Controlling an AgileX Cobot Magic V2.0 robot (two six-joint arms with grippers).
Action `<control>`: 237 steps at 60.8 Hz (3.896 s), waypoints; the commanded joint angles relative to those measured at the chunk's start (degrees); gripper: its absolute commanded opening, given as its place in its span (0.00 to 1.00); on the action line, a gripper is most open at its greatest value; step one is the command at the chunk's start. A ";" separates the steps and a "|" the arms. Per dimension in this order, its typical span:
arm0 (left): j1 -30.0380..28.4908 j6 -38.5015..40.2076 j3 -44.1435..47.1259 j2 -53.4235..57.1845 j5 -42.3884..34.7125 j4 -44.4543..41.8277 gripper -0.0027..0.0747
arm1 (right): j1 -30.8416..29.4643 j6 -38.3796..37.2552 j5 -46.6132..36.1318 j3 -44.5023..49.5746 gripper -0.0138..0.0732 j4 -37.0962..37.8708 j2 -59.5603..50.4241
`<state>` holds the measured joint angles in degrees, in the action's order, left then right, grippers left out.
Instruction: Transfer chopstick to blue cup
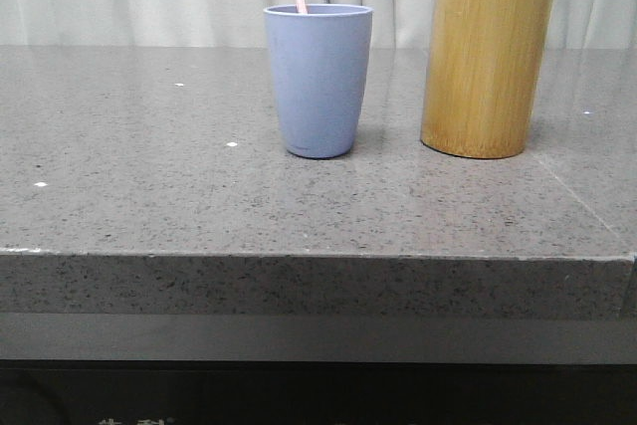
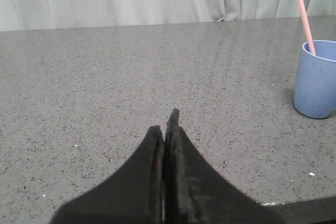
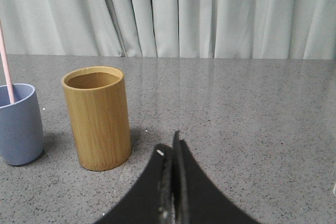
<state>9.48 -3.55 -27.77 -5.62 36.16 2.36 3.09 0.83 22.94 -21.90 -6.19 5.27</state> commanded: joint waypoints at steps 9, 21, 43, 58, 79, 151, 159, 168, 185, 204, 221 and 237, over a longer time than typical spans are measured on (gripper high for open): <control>-0.10 0.46 -1.26 -0.79 -4.83 0.52 0.01 | -0.34 0.40 -4.33 -1.32 0.02 -0.23 0.66; -0.10 0.46 -0.93 -0.79 -4.95 0.52 0.01 | -0.34 0.40 -4.33 -1.32 0.02 -0.23 0.66; -4.42 0.46 10.96 7.37 -17.16 0.64 0.01 | -0.34 0.40 -4.25 -1.32 0.02 -0.23 0.66; -4.42 0.46 18.82 7.41 -21.66 1.71 0.01 | -0.34 0.40 -4.20 -1.32 0.02 -0.23 0.66; -4.42 0.46 28.32 7.41 -30.82 1.69 0.01 | -0.34 0.40 -4.20 -1.32 0.02 -0.23 0.66; -4.42 0.46 28.32 7.31 -31.00 1.69 0.01 | -0.34 0.40 -4.65 -0.93 0.02 -0.23 0.66; -4.42 0.46 28.32 7.31 -31.00 1.69 0.01 | -0.34 0.40 -7.89 2.53 0.02 -0.04 0.66; -4.42 0.46 28.32 7.31 -31.00 1.69 0.01 | -0.34 0.40 -14.96 11.48 0.02 -0.04 0.66; -4.42 0.46 28.32 7.31 -31.00 1.69 0.01 | -0.34 0.40 -19.06 23.00 0.02 -0.75 -4.22; -4.42 0.46 28.32 7.31 -31.00 1.69 0.01 | -0.34 0.40 -16.05 23.23 0.02 -0.88 -7.15; -4.42 0.46 28.32 7.31 -31.00 1.69 0.01 | -0.34 0.40 -15.99 23.23 0.02 -0.88 -7.10; -4.42 0.46 28.32 7.31 -31.00 1.69 0.01 | -0.34 0.40 -15.99 23.23 0.02 -0.88 -7.10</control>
<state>5.11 -3.55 0.06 0.27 10.24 3.63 3.09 0.83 11.22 1.65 -7.03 -0.63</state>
